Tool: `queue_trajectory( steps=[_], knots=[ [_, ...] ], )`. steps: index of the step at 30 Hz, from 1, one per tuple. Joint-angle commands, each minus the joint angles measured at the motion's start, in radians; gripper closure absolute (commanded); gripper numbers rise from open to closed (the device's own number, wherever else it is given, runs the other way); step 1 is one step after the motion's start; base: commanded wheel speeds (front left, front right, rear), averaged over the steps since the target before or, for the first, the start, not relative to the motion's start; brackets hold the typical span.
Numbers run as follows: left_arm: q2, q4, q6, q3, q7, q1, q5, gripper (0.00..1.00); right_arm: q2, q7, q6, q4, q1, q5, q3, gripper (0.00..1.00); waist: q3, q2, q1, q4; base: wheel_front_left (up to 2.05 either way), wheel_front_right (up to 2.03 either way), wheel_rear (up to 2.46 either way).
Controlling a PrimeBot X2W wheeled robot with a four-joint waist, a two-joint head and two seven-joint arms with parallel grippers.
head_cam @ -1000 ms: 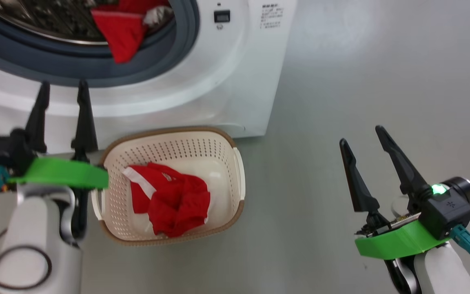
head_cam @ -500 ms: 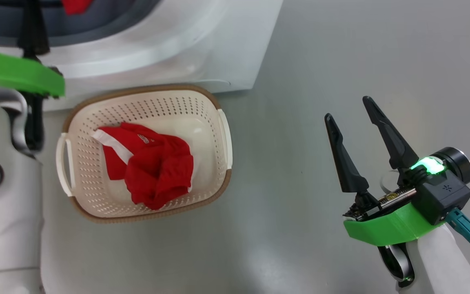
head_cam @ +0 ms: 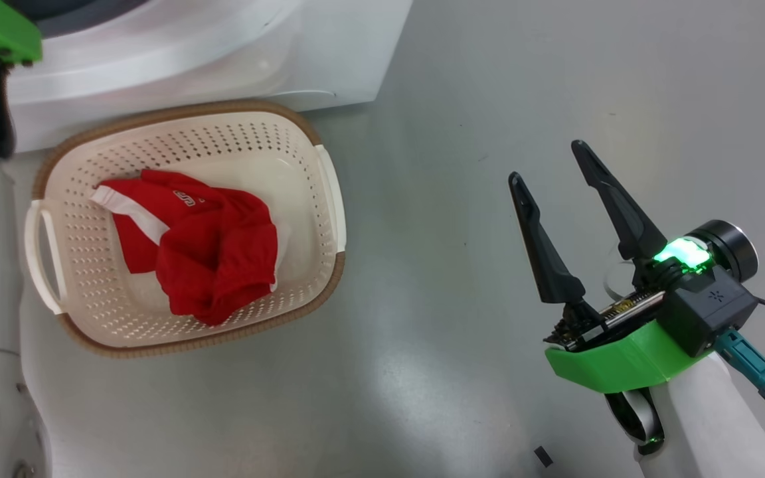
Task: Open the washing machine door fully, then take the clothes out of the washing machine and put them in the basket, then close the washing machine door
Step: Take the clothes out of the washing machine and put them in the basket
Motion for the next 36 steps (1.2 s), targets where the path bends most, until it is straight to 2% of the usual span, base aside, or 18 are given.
queue_trajectory(
  steps=[1,5,14,22,27,32,33,34,35,36],
  knots=[
    [0.046,0.017,-0.008,0.021,-0.003,-0.031,-0.024,0.0,0.001,-0.006,0.003,-0.021,-0.009,0.001,0.031,0.0,0.011,0.0,0.0,-0.013,0.0,0.0,0.0],
    [0.055,0.093,-0.008,0.027,0.014,-0.081,-0.043,0.0,-0.002,-0.006,0.003,-0.017,-0.012,0.003,0.039,0.0,0.015,0.0,0.0,-0.021,0.0,0.0,0.0],
    [0.082,0.274,0.007,-0.005,0.195,-0.175,-0.036,0.0,-0.004,-0.006,0.003,-0.006,-0.014,0.012,0.056,0.0,0.018,0.0,0.0,-0.043,0.0,0.0,0.0],
    [0.091,0.317,0.015,-0.026,0.297,-0.189,-0.035,0.0,-0.003,-0.006,0.003,-0.002,-0.011,0.019,0.068,0.0,0.022,0.0,0.0,-0.06,0.0,0.0,0.0],
    [0.102,0.328,0.052,-0.045,0.348,-0.19,-0.022,0.0,-0.003,-0.006,0.003,-0.003,-0.013,0.022,0.071,0.0,0.029,0.0,0.0,-0.069,0.0,0.0,0.0],
    [0.111,0.33,0.072,-0.077,0.345,-0.193,0.002,0.02,-0.002,-0.006,0.003,-0.002,-0.012,0.029,0.072,0.0,0.033,0.0,0.0,-0.073,0.0,0.0,0.0],
    [0.112,0.33,0.073,-0.08,0.342,-0.193,0.003,0.57,-0.002,-0.006,0.003,-0.002,-0.012,0.03,0.073,0.0,0.034,0.0,0.0,-0.074,0.0,0.0,0.0],
    [0.113,0.331,0.073,-0.083,0.341,-0.193,0.004,0.94,-0.002,-0.006,0.003,-0.002,-0.012,0.032,0.073,0.0,0.034,0.0,0.0,-0.075,0.0,0.0,0.0],
    [0.114,0.331,0.075,-0.089,0.34,-0.193,0.009,1.0,-0.001,-0.006,0.003,-0.001,-0.012,0.033,0.074,0.0,0.035,0.0,0.0,-0.075,0.0,0.0,0.0],
    [0.115,0.331,0.077,-0.093,0.333,-0.193,0.011,1.0,-0.001,-0.006,0.003,-0.001,-0.013,0.034,0.074,0.0,0.036,0.0,0.0,-0.075,0.0,0.0,0.0]
  ],
)
